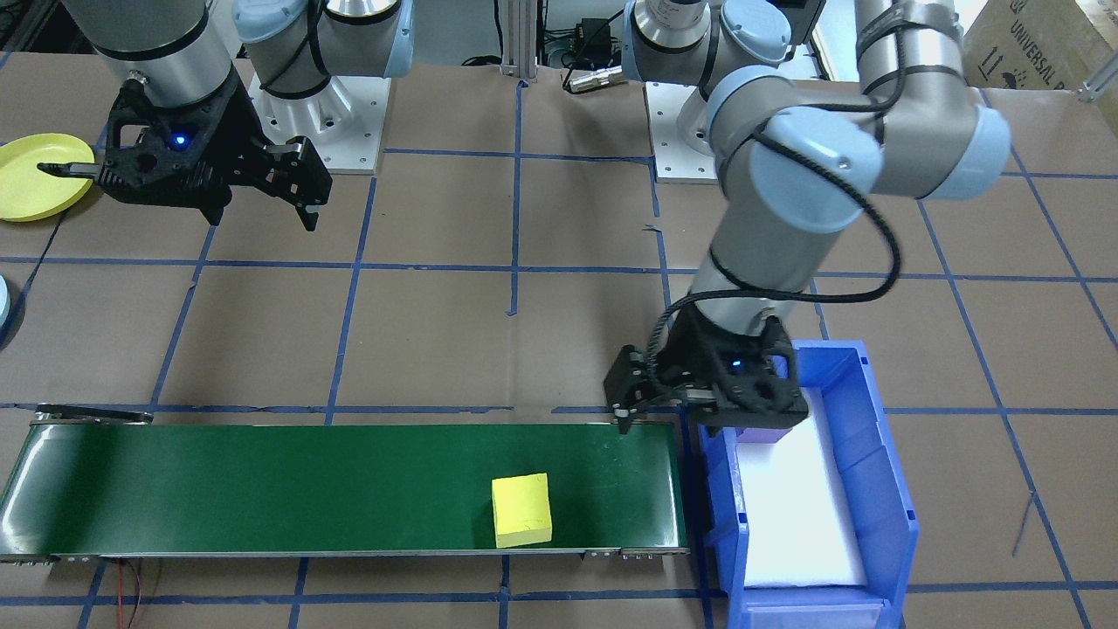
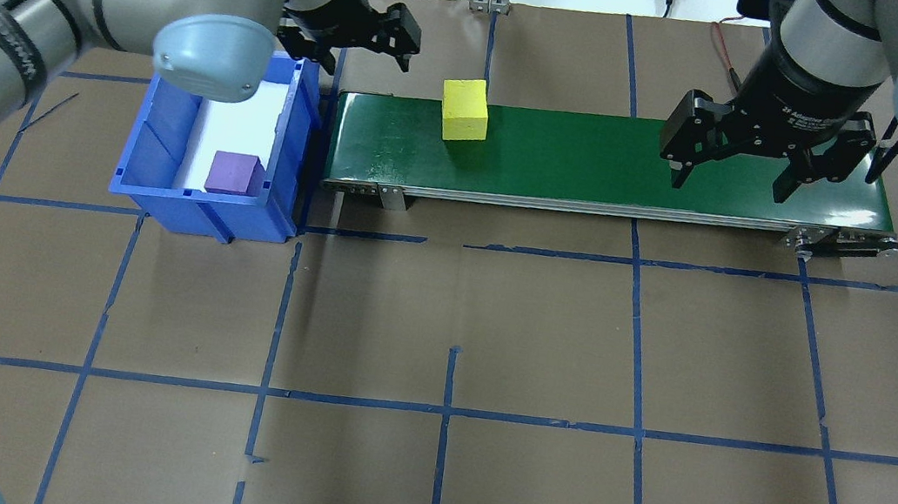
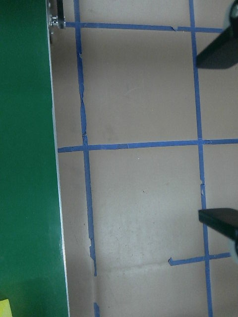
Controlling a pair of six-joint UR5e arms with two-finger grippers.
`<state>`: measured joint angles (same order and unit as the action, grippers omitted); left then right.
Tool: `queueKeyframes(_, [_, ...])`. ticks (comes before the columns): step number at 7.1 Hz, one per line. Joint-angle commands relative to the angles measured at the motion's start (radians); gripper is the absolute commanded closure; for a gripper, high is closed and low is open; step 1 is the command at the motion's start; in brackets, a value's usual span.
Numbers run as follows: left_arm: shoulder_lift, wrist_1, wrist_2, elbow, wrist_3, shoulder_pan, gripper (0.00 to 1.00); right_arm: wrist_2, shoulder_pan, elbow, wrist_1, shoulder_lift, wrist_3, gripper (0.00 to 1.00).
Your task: Move block left to right into plate
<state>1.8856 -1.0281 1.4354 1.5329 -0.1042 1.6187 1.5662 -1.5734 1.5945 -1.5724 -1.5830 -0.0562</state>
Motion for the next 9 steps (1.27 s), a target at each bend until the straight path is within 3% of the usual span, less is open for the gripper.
queueKeyframes(1, [-0.020, -0.027, 0.003, 0.021, 0.297, -0.168, 0.00, 0.000, 0.007, -0.001, 0.000, 0.000, 0.005, 0.00])
queueKeyframes(3, [-0.019, -0.009, 0.000, 0.111, 0.408, -0.246, 0.00, 0.000, 0.013, -0.002, 0.000, 0.001, 0.007, 0.00])
queueKeyframes(9, [0.036, -0.019, 0.040, 0.179, 0.417, -0.247, 0.04, 0.000, 0.042, -0.008, 0.000, 0.005, 0.012, 0.00])
